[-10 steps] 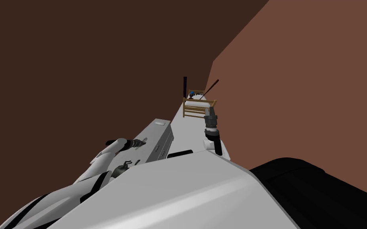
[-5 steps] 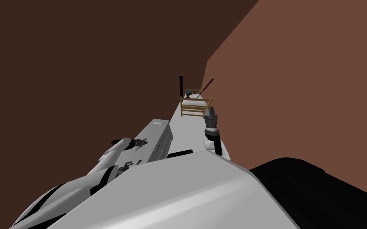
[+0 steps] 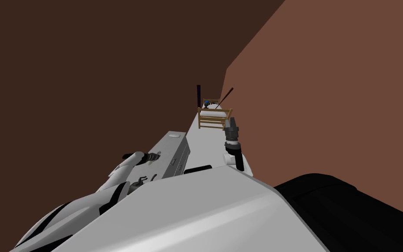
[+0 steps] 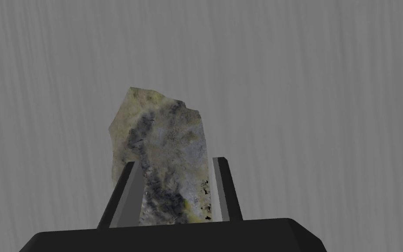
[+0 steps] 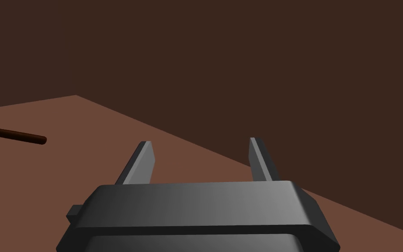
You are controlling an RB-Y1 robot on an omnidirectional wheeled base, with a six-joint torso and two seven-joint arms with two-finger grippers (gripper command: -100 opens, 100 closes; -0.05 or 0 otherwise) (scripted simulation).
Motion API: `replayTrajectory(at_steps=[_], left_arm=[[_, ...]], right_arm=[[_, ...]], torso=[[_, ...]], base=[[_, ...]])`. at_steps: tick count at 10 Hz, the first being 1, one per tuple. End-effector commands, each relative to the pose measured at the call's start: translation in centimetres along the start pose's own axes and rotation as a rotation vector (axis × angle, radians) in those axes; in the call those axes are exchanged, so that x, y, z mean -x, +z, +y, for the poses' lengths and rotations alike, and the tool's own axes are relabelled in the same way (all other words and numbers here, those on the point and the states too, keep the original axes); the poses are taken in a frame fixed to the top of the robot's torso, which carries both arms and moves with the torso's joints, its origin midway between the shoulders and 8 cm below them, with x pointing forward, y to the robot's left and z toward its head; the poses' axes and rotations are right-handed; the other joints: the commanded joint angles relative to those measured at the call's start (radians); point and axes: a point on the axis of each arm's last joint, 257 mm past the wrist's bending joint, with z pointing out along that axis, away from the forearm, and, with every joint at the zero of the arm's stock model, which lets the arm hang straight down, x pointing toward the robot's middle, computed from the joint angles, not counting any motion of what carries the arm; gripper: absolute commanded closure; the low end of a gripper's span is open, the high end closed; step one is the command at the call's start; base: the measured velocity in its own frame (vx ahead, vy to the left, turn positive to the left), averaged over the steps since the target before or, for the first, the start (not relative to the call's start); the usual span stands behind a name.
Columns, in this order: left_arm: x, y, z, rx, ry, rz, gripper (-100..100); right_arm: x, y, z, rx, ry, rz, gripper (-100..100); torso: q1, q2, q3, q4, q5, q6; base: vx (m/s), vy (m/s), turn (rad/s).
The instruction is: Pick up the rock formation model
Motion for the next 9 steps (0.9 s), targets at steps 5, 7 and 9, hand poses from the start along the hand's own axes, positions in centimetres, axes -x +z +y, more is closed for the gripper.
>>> replayTrajectory(at_steps=[5, 7, 9], left_arm=[[0.4, -1.5, -0.4, 0.022, 0.041, 0.005, 100], [0.4, -2.2, -0.5, 0.034, 0.064, 0.009, 100], [0.4, -1.9, -0.5, 0.030, 0.056, 0.007, 0]], right_arm=[[0.0, 0.0, 0.0, 0.000, 0.000, 0.000, 0], [0.0, 0.0, 0.0, 0.000, 0.000, 0.000, 0], [0.0, 0.0, 0.0, 0.000, 0.000, 0.000, 0]], torso=[[-0.003, -0.003, -0.002, -0.001, 0.000, -0.001], [-0.006, -0.005, -0.003, -0.001, -0.001, 0.001], [-0.003, -0.004, -0.002, -0.001, 0.000, 0.001]], base=[[0.037, -0.033, 0.107], [0.078, -0.086, 0.125], [0.019, -0.023, 0.016]])
